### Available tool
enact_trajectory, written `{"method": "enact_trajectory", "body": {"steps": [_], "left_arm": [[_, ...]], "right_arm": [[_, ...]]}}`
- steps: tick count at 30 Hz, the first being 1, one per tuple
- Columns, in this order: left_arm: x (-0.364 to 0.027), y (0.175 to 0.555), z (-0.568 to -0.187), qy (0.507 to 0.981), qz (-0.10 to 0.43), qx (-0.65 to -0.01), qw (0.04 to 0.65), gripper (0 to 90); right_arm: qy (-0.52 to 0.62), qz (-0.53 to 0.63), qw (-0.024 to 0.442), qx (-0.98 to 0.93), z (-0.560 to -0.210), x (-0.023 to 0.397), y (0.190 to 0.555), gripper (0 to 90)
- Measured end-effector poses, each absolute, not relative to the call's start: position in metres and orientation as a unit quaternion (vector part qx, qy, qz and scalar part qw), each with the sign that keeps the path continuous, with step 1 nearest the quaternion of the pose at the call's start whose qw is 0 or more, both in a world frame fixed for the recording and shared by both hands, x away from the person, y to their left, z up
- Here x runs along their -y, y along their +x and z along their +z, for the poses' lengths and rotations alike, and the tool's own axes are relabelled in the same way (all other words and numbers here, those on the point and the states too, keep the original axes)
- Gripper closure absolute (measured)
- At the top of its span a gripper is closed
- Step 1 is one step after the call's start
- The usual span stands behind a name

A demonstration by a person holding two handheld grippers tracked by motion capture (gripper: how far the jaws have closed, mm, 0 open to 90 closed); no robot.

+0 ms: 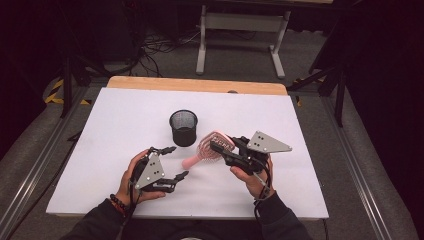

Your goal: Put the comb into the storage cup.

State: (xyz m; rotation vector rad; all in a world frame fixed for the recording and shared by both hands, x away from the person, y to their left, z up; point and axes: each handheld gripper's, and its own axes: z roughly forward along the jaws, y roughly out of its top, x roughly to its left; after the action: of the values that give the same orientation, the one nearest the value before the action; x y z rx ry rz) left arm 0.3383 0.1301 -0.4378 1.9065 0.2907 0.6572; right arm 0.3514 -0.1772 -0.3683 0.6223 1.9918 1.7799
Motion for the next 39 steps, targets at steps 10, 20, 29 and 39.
{"method": "enact_trajectory", "body": {"steps": [10, 20, 29, 39], "left_arm": [[-0.168, 0.341, -0.440, 0.790, 0.263, -0.159, 0.530, 11.8], [-0.196, 0.343, -0.447, 0.790, 0.256, -0.184, 0.526, 5.9], [-0.213, 0.338, -0.455, 0.794, 0.255, -0.198, 0.516, 4.4], [-0.226, 0.333, -0.458, 0.790, 0.258, -0.210, 0.514, 4.0]], "right_arm": [[0.221, 0.637, 0.217, -0.706, -0.362, 0.184, 0.347, 63.0], [0.218, 0.639, 0.230, -0.701, -0.357, 0.189, 0.344, 63.0], [0.213, 0.639, 0.236, -0.700, -0.354, 0.190, 0.343, 63.0], [0.208, 0.644, 0.243, -0.696, -0.349, 0.192, 0.343, 63.0]]}}
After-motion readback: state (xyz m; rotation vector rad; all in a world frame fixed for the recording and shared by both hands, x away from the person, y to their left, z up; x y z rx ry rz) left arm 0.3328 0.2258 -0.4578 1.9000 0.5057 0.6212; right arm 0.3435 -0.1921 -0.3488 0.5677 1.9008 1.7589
